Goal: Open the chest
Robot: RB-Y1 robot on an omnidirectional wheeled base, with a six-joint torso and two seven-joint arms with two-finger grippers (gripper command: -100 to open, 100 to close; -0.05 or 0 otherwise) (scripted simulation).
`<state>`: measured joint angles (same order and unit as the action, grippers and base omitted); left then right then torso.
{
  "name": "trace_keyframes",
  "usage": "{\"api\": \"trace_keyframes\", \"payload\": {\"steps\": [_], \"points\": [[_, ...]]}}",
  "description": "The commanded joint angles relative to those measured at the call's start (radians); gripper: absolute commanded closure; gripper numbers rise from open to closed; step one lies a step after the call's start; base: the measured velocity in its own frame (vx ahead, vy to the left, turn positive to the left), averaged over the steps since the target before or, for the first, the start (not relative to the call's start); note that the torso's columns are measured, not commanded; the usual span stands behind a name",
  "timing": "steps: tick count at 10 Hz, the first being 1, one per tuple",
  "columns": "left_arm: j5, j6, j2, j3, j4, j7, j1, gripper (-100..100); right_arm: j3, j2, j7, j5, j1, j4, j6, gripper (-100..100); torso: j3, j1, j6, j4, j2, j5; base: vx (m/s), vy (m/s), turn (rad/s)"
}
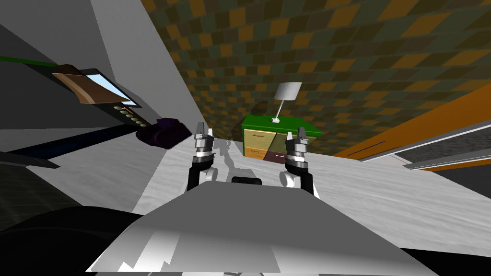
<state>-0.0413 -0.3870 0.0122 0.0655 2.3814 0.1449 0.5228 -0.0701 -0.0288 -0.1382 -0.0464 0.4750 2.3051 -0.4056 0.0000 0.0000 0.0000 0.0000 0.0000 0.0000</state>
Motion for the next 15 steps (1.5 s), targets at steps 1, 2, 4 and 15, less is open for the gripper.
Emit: {"api": "trace_keyframes", "payload": {"steps": [1, 2, 4, 15], "points": [[0.0, 0.0, 0.0, 0.0, 0.0, 0.0, 0.0, 0, 0.0, 0.0, 0.0, 0.0, 0.0, 0.0, 0.0, 0, -0.082, 0.0, 0.0, 0.041, 0.04, 0.0, 0.0, 0.0, 0.0], [0.0, 0.0, 0.0, 0.0, 0.0, 0.0, 0.0, 0, 0.0, 0.0, 0.0, 0.0, 0.0, 0.0, 0.0, 0, -0.209, 0.0, 0.0, 0.105, 0.104, 0.0, 0.0, 0.0, 0.0], [0.0, 0.0, 0.0, 0.0, 0.0, 0.0, 0.0, 0, 0.0, 0.0, 0.0, 0.0, 0.0, 0.0, 0.0, 0, -0.497, 0.0, 0.0, 0.248, 0.248, 0.0, 0.0, 0.0, 0.0], [0.0, 0.0, 0.0, 0.0, 0.0, 0.0, 0.0, 0, -0.001, -0.09, -0.027, 0.18, -0.003, -0.032, 0.07, -100, -1.476, 0.0, 0.0, 0.738, 0.739, 0.0, 0.021, 0.007, 0.017]]}}
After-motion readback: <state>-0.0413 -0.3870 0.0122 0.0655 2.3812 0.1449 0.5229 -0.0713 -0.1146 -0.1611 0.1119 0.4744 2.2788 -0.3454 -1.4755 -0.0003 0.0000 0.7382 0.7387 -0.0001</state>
